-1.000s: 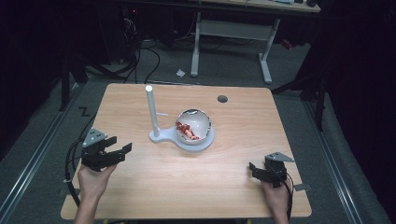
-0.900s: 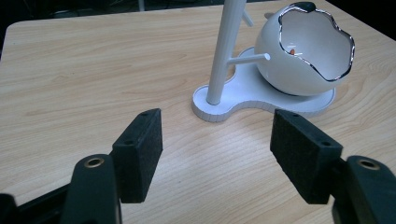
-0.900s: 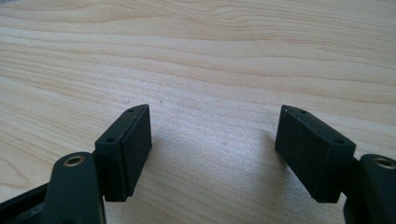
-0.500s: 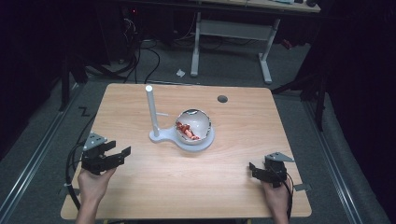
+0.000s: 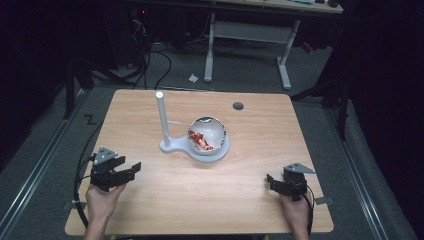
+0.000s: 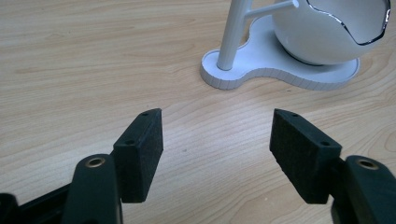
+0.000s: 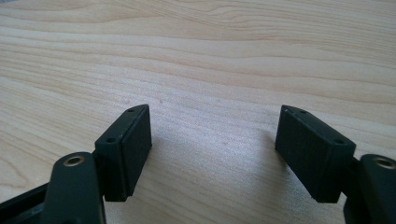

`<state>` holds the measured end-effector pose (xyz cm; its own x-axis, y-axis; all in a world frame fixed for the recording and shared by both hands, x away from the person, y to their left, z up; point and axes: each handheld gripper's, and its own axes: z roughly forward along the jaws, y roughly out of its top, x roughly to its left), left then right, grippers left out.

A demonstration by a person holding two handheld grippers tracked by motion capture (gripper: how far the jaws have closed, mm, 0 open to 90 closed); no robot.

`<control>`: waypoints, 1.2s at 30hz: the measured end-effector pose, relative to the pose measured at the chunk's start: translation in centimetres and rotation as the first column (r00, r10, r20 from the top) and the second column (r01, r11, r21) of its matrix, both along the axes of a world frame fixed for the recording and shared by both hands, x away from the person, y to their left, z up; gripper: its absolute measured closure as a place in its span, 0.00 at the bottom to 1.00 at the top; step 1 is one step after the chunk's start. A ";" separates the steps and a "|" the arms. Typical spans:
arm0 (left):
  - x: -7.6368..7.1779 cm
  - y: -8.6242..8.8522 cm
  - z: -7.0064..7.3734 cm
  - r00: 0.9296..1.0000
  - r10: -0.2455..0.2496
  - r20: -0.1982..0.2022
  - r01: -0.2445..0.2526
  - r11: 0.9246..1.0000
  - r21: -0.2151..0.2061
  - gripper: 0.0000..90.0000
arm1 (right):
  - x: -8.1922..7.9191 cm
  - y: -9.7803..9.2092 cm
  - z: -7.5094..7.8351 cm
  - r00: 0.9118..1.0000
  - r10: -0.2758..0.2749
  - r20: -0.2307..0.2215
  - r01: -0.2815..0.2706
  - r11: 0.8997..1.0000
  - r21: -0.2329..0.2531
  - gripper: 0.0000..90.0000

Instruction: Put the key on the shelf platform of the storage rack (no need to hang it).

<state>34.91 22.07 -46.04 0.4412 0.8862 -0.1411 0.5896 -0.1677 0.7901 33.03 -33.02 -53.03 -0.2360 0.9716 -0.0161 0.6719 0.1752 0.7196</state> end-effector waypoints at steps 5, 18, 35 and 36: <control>0.0 -0.2 -0.7 1.000 0.001 -0.013 -0.001 1.000 0.004 0.39 | 0.0 0.0 0.0 1.000 0.000 0.000 0.000 1.000 0.000 0.30; 0.0 -0.3 -2.5 0.999 0.013 -0.046 -0.013 1.000 0.002 0.40 | 0.0 0.0 0.0 1.000 0.000 0.000 0.000 1.000 0.000 0.30; 0.3 -1.4 -4.9 0.998 0.036 -0.057 -0.032 0.997 0.064 0.38 | 0.0 0.0 0.0 1.000 0.001 0.001 -0.001 1.000 -0.001 0.30; 0.3 -1.4 -5.1 0.998 0.037 -0.056 -0.033 0.997 0.066 0.38 | 0.0 0.0 0.0 1.000 0.001 0.001 -0.001 1.000 -0.001 0.30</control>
